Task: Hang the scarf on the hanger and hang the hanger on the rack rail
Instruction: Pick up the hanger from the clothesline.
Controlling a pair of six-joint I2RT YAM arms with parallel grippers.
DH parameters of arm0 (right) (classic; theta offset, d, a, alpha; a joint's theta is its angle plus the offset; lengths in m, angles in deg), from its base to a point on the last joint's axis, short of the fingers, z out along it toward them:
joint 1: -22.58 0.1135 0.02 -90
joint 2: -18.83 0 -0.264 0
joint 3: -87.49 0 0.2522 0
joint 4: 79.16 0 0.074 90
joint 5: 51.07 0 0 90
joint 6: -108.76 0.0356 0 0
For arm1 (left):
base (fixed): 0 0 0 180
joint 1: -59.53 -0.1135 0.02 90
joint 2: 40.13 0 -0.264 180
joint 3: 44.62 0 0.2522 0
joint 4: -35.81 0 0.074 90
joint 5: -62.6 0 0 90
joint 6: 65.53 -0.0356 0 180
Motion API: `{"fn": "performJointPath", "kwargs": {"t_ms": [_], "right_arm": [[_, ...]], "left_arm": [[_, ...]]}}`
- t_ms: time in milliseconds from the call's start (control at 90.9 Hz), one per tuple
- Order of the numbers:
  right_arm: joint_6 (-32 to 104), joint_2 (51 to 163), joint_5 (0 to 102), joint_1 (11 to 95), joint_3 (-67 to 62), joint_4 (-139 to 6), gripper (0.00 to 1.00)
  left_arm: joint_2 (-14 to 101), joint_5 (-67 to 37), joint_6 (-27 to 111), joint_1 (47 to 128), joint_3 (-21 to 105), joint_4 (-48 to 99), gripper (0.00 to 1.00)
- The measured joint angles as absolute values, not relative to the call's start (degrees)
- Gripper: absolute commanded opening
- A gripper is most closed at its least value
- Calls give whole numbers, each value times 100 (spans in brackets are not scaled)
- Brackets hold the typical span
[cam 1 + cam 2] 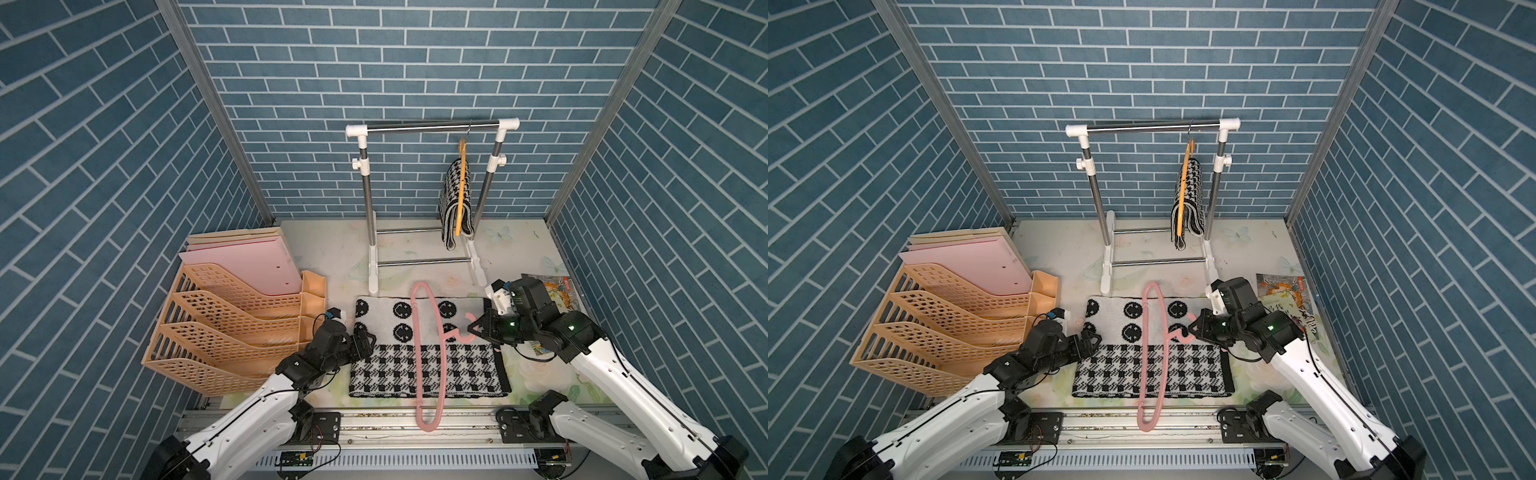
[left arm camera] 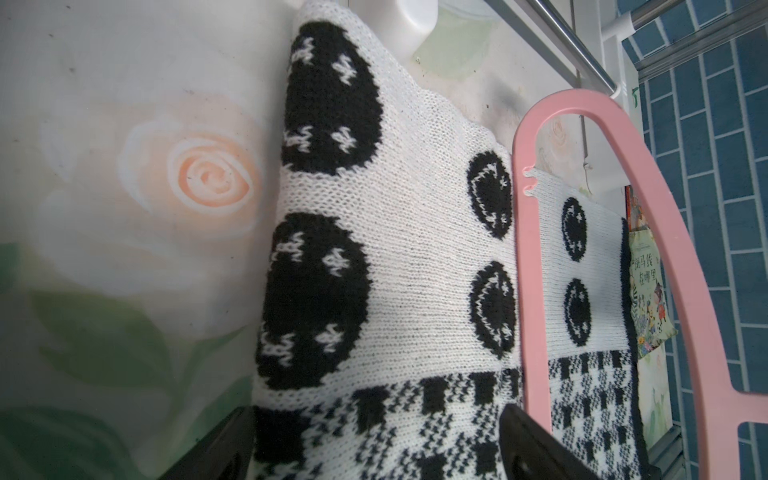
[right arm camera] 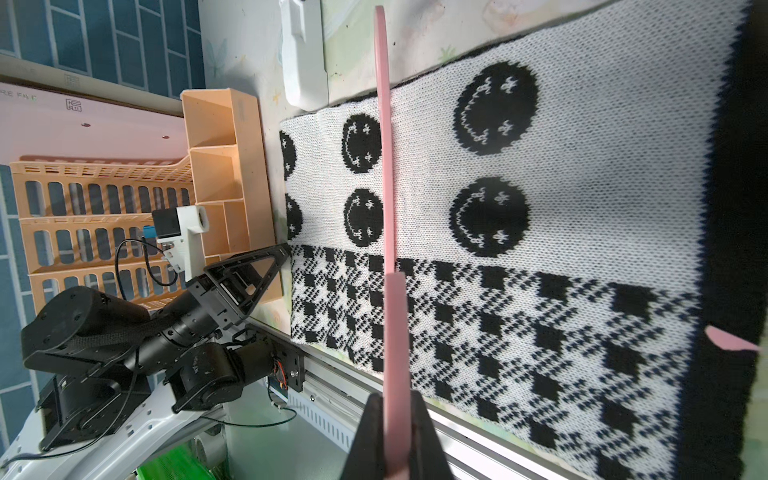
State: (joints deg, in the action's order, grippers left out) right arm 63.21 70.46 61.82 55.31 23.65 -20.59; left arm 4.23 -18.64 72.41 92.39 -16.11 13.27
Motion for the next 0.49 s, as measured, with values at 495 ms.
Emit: {"fn": "performJointPath", "kwargs": {"t_ms": [495], "right_arm": [[5963, 7092, 6497, 4904, 2526, -2050, 0]], "left_arm": [[666, -1681, 7241, 9202, -1834, 1438, 88]]}}
